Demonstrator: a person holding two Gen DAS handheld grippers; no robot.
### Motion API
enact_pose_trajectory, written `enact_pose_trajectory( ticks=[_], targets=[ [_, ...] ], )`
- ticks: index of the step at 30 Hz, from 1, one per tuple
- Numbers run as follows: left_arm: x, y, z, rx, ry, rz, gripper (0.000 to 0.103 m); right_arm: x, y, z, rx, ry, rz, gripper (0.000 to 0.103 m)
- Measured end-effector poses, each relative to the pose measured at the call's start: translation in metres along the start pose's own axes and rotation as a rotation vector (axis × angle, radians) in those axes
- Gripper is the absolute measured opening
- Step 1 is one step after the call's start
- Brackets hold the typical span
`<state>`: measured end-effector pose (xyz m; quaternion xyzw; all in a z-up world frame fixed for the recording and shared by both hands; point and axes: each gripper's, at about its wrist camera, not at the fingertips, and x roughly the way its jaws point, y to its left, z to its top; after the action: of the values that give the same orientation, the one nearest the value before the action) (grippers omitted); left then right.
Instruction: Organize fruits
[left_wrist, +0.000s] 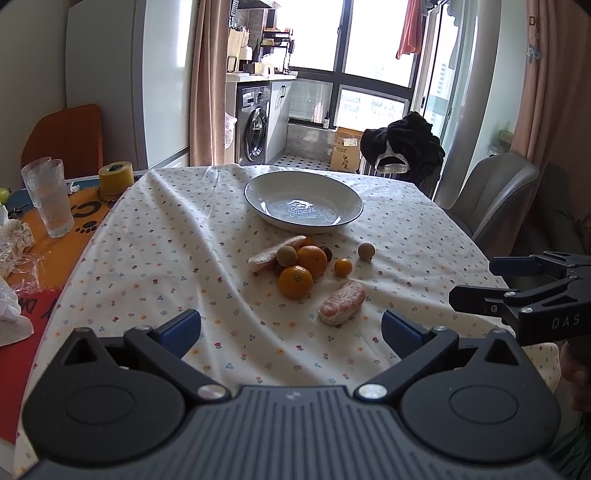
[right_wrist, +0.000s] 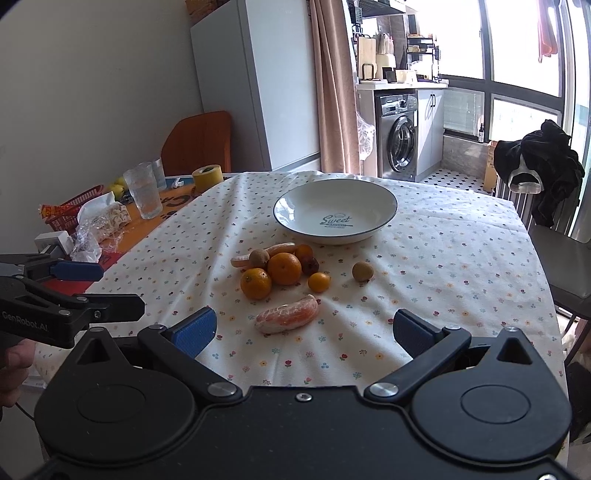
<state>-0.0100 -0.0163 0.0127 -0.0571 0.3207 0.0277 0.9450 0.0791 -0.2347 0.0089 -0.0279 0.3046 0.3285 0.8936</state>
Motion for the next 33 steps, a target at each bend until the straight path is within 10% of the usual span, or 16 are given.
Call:
enact_pose_trajectory(
  ticks=[33],
  targets=[
    [-0.0044,0.002,0.003,0.005,-0.016,0.0,0.103,-0.0031,-0.0024,0.0005,0.001,-0.011,0.0,0.103]
  ],
)
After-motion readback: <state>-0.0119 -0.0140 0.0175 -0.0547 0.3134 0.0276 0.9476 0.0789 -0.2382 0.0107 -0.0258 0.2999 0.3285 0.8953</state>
